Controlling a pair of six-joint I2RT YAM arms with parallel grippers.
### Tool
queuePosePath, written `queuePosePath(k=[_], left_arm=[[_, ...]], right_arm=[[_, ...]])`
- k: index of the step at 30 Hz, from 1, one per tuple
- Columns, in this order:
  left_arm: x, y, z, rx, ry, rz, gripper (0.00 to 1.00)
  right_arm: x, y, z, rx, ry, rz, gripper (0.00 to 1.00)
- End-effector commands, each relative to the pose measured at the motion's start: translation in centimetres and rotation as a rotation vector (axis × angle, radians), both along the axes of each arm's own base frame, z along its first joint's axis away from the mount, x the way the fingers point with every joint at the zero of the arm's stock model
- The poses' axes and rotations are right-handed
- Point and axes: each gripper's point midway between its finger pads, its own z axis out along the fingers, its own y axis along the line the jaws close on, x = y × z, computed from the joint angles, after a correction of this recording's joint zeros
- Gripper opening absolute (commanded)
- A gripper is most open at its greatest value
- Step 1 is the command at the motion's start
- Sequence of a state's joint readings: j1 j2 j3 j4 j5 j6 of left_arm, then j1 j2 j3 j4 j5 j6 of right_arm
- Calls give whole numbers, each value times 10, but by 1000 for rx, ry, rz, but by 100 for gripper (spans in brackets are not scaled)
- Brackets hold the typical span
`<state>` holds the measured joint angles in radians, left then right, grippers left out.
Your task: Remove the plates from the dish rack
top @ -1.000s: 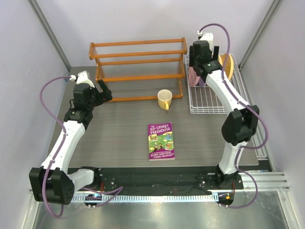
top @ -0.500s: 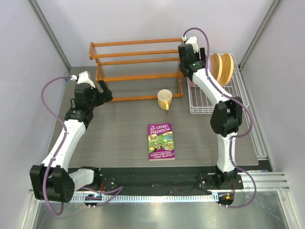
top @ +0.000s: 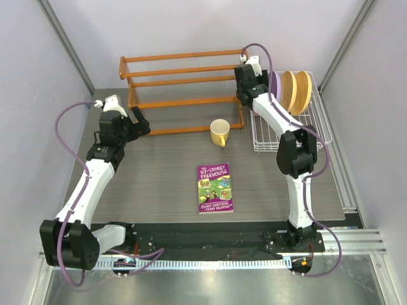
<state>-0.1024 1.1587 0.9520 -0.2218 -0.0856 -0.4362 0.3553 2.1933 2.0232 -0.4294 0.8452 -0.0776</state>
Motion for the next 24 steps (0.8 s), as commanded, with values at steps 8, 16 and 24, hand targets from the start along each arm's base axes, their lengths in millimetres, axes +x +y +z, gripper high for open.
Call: queuePosePath(k=[8, 16, 24], left_arm=[[2, -2, 1, 4, -17, -22, 99], [5, -6, -3, 5, -6, -43, 99], [10, -10, -15, 18, 51, -71, 99]], right_arm=[[-15, -21, 5, -22, -15, -70, 8], [-31, -32, 47, -58, -168, -143, 1], [-57, -50, 98, -171, -322, -250, 1]])
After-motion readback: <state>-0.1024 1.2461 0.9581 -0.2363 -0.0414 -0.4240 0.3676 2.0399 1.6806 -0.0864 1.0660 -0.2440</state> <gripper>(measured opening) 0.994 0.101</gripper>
